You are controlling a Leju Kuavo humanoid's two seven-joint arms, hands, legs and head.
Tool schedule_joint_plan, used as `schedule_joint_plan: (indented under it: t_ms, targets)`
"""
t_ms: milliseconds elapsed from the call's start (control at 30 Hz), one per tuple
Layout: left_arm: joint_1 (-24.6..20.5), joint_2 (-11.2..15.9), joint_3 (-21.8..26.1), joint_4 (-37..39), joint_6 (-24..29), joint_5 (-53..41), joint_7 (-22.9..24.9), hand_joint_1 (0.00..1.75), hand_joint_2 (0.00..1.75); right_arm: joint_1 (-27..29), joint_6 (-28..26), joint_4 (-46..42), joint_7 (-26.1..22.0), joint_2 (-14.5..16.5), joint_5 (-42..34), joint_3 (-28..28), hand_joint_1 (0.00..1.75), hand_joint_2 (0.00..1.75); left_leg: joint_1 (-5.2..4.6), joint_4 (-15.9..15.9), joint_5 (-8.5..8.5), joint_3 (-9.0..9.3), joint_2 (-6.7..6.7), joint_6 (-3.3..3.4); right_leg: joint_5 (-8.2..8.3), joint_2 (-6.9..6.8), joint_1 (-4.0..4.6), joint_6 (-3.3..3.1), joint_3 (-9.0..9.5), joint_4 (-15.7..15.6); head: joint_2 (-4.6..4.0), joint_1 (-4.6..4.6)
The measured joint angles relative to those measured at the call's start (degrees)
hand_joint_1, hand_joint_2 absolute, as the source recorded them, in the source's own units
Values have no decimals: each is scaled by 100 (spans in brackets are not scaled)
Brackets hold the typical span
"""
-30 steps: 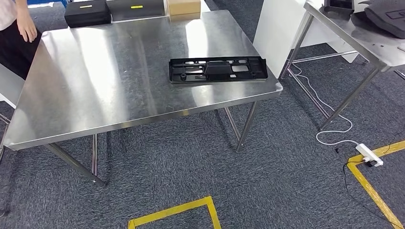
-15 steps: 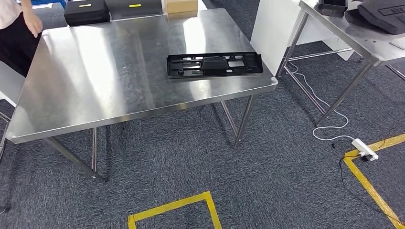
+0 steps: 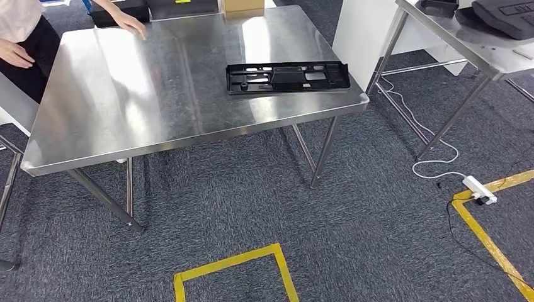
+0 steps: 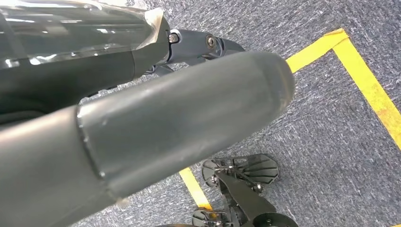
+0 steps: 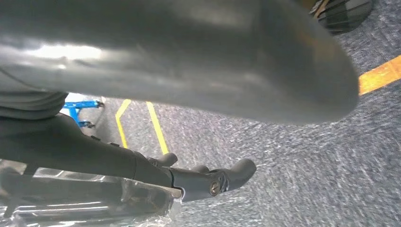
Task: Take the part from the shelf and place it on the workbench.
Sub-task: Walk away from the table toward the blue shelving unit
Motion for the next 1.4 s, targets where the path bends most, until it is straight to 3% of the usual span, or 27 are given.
schedule_joint_plan:
  t_ms: [67, 133, 200, 267, 300, 333, 367, 467, 533, 600, 667, 767, 800, 833, 867, 933, 1000, 1067, 1133, 1200, 1267, 1300, 1333, 1367, 1400]
  targets:
    - [0, 0, 0, 0, 1, -4, -1, 0, 0, 7, -1, 0, -5, 1, 11, 1, 0, 0, 6, -13, 50, 0, 2, -76, 52, 3, 28, -77, -24, -36, 0, -8]
    - [4, 3, 1, 0, 2, -3, 0, 0, 0, 13, -1, 0, -8, 1, 21, 3, 0, 0, 32, 77, -37, -47, -13, -145, 133, -8, -21, -165, -46, -50, 0, -11]
    - [10, 4, 2, 1, 3, -2, -1, 0, 0, 12, -1, 0, -8, -4, 25, 6, 0, 0, 57, 544, -440, -221, -33, -195, 219, -24, -63, -254, -101, -62, 0, -27]
    - [15, 3, 2, 2, 3, -4, -4, 0, 0, 18, -1, 0, -8, -9, 25, 8, 0, 0, 68, 1262, -896, -447, -40, -236, 277, -32, -47, -287, -173, -47, 0, -40]
    - [16, 4, 2, 2, 2, -7, -8, 0, 0, 23, -1, 0, -8, -8, 24, 8, 0, 0, 70, 1496, -999, -490, -40, -252, 302, -33, -43, -280, -209, -33, 0, -39]
    - [18, 7, 2, 2, 2, -12, -13, 0, 0, 29, -1, 0, -10, -8, 24, 8, 0, 0, 72, 1511, -979, -427, -40, -261, 321, -31, -43, -268, -241, -13, 0, -42]
    - [20, 10, 2, 2, 2, -15, -20, 0, 0, 34, -2, 0, -16, -7, 24, 8, 0, 0, 76, 1319, -866, -263, -40, -263, 334, -29, -44, -256, -273, 11, 0, -42]
    - [10, 22, 1, 2, 1, -25, -34, 0, 0, 32, -4, 0, -84, 3, 36, 18, 0, 0, 85, 284, -524, 380, -58, -216, 346, -24, -20, -223, -355, 109, 0, -38]
    - [7, 25, 1, 2, -1, -28, -40, 0, 0, 22, -7, 0, -143, 6, 58, 43, 0, 0, 53, 69, -509, 458, -74, -142, 379, -24, 12, -165, -421, 142, 0, -32]
    - [9, 20, 2, 2, -1, -28, -43, 0, 0, 23, -14, 0, -193, 0, 73, 74, 0, 87, 31, 43, -432, 415, -63, -41, 418, -23, 20, -84, -469, 148, 0, -32]
    - [-1, 13, 2, 2, -1, -28, -46, 0, 0, 30, -22, 0, -231, -9, 81, 94, 0, 175, 37, -7, -341, 362, -38, 73, 272, -17, 13, -60, -591, 347, 0, -20]
    - [-9, 18, 3, 2, 0, -28, -48, 0, 0, 32, -27, 0, -262, -8, 85, 112, 0, 175, 33, -25, -225, 215, -6, 145, -307, -13, -24, -98, -1009, 1357, 0, 16]
    - [-9, 20, 3, 2, 0, -27, -48, 0, 0, 36, -28, 0, -267, -8, 85, 119, 0, 175, 29, -24, -186, 162, -1, 140, -430, -13, -35, -80, -1089, 1635, 0, 16]
    - [-9, 21, 4, 2, 0, -27, -48, 0, 0, 41, -28, 0, -270, -10, 85, 125, 0, 175, 27, -22, -150, 115, 1, 131, -464, -13, -41, -45, -1062, 1712, 0, 19]
    - [-8, 20, 4, 2, 0, -26, -47, 0, 0, 45, -29, 0, -271, -14, 85, 130, 0, 175, 27, -21, -115, 75, 2, 118, -409, -13, -49, 1, -909, 1542, 0, 20]
    - [-9, 13, 5, 2, 0, -27, -47, 0, 0, 40, -29, 0, -276, -23, 78, 136, 0, 175, 27, -18, -47, 17, 2, 74, -190, -16, -68, 70, -349, 679, 0, 21]
    - [-11, 6, 8, 2, 0, -27, -49, 0, 0, 21, -29, 1, -286, -27, 69, 139, 0, 175, 11, -16, 7, -6, 5, 6, -36, -13, -47, 42, 4, 29, 0, 12]
    - [-14, 6, 11, 2, 0, -27, -49, 0, 0, 23, -29, 1, -296, -27, 62, 139, 0, 175, 14, -28, 59, -5, 10, -74, 16, -6, 1, -39, 9, -51, 0, -1]
    - [-11, 9, 18, 2, 0, -26, -49, 0, 0, 34, -29, 0, -301, -27, 58, 139, 0, 175, 42, -12, 61, -24, 2, -150, 90, -9, -24, -128, -11, -68, 0, -3]
    - [-5, 12, 27, 3, 0, -26, -49, 0, 0, 32, -29, 0, -303, -29, 57, 139, 0, 175, 62, 283, -221, -148, -13, -199, 175, -19, -70, -220, -57, -94, 0, -20]
    - [0, 10, 35, 3, 0, -26, -65, 0, 0, 32, -29, 0, -305, -31, 58, 140, 0, 175, 74, 975, -717, -380, -20, -229, 229, -27, -63, -275, -132, -91, 0, -37]
    - [2, 11, 38, 3, 0, -26, -79, 0, 0, 36, -29, 0, -307, -30, 60, 140, 0, 175, 77, 1282, -879, -460, -20, -241, 251, -30, -53, -288, -165, -86, 0, -37]
    - [5, 13, 41, 3, 0, -25, -97, 0, 0, 42, -29, 0, -310, -30, 62, 141, 0, 175, 77, 1464, -953, -470, -20, -247, 270, -31, -44, -286, -196, -79, 0, -35]
    - [8, 15, 44, 2, 0, -25, -110, 0, 0, 48, -29, 0, -313, -28, 63, 141, 0, 175, 77, 1419, -906, -374, -20, -245, 284, -30, -40, -280, -210, -67, 0, -37]
    - [9, 16, 46, 2, 0, -24, -119, 0, 0, 54, -29, 1, -315, -28, 64, 141, 0, 175, 77, 1170, -774, -182, -20, -233, 293, -28, -40, -272, -215, -51, 0, -37]
